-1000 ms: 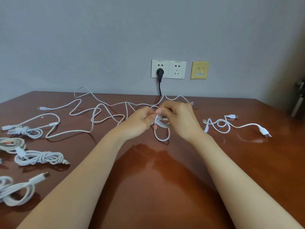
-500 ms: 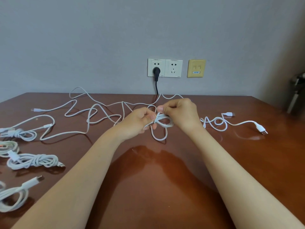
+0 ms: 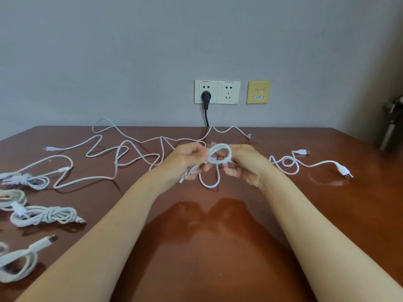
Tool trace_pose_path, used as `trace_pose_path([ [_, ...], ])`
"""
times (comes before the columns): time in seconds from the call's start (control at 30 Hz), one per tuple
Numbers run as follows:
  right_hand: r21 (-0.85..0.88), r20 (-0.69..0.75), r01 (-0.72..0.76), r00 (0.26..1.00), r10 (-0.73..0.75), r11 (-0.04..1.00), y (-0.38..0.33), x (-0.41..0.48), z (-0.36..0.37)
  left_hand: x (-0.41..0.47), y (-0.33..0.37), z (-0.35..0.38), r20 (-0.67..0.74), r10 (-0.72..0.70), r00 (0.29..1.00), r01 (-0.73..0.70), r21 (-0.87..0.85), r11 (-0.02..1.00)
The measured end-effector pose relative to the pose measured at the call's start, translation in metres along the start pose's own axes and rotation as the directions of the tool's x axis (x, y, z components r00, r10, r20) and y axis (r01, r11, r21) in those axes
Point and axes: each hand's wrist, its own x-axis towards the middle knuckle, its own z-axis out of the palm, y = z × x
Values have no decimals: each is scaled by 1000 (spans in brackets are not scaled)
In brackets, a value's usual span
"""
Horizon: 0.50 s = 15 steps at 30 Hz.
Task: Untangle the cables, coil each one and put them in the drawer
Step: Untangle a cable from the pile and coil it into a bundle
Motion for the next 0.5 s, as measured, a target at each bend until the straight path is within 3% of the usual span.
trace_pose_path([
  [0.17,-88,-70,268,959,-274,960,3,1,17,4,2,-2,-118,-32,993,-6,-310,951],
  [0.23,-280,-116,337,917,-381,899,6,3,18,7,0,1,-198,-86,976,5,-378,926],
  [0.3,-518,-109,372,864,-491,770,12,3,19,10,-3,7,-286,-156,946,32,-395,918],
  [0.4,-686,-58,393,810,-584,613,16,0,20,11,-6,13,-370,-184,911,84,-270,959],
  [0.5,-763,-1,425,753,-658,487,15,-1,19,12,-8,17,-477,0,879,59,110,992],
])
